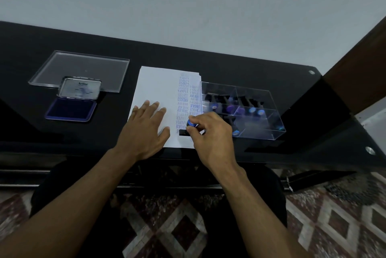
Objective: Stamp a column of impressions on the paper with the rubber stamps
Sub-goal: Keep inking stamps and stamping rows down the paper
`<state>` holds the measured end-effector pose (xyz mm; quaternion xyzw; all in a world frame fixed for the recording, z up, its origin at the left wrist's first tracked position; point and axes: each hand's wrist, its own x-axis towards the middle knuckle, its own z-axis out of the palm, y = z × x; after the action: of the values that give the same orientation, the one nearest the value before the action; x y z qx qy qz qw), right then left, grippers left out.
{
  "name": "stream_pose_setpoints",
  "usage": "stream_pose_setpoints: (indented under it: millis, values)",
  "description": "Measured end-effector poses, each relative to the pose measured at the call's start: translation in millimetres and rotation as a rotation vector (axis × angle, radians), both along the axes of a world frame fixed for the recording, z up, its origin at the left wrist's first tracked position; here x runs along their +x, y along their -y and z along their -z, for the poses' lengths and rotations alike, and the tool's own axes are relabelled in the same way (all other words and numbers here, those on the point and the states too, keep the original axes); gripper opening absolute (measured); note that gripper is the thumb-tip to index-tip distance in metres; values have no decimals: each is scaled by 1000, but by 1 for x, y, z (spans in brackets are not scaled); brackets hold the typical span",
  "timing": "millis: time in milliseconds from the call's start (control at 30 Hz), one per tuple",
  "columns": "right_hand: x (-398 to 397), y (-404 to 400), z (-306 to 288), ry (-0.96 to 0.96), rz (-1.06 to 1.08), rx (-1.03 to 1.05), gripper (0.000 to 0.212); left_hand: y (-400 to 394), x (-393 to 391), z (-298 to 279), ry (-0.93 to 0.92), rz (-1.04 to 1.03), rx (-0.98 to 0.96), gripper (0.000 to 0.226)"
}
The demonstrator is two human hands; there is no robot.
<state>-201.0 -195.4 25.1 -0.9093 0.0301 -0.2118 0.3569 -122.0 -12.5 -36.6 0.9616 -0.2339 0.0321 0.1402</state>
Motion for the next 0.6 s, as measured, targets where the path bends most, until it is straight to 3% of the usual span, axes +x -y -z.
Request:
stream_pose_setpoints:
  millis: [600]
  values:
    - [1,-3,4,12,-8,-44,20,-4,1,9,21,19,19,77]
